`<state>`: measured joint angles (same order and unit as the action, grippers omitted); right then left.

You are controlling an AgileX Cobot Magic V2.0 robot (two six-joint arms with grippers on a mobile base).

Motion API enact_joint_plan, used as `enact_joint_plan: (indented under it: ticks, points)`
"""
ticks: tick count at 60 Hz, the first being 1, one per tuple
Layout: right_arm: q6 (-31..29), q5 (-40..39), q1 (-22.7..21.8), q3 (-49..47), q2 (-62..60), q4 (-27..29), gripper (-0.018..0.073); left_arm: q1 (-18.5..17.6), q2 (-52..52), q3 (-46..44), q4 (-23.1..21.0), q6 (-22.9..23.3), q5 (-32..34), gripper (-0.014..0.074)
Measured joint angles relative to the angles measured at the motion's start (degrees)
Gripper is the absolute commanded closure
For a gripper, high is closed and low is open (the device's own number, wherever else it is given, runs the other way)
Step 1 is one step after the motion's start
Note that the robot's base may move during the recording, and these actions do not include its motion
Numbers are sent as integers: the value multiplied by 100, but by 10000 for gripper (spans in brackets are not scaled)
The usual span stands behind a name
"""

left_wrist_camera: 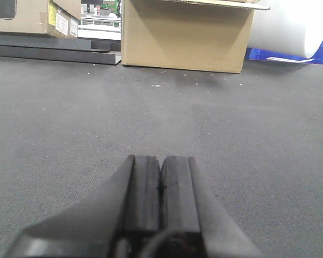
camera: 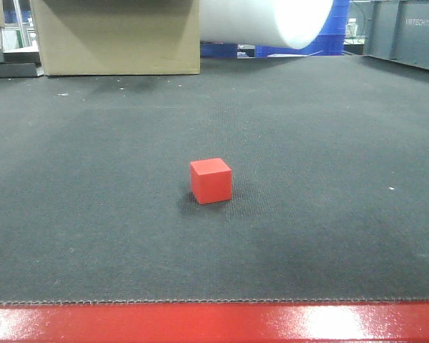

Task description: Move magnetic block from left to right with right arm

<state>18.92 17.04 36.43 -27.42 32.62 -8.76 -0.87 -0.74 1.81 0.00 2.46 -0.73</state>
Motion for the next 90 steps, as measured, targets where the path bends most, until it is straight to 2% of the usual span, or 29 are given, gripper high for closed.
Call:
enact_joint_plan:
  ticks: [48, 54, 62, 74, 82, 90]
  points:
    - [0, -1, 0, 53, -163, 49, 493, 0, 0, 0, 0, 0, 0, 713]
    - [-98, -13, -147, 65, -163, 166, 493, 0, 0, 0, 0, 0, 0, 713]
    - [-668, -67, -715, 142, -190, 616, 493, 0, 0, 0, 0, 0, 0, 713]
    - [-1727, -734, -1949, 621, -674, 1257, 493, 0, 0, 0, 0, 0, 0, 713]
    - [-1892, -1236, -2744, 1212, -1323, 1369, 493, 0, 0, 0, 0, 0, 0, 713]
    - [-1892, -1420, -3446, 1972, -2118, 1385, 493, 0, 0, 0, 0, 0, 0, 713]
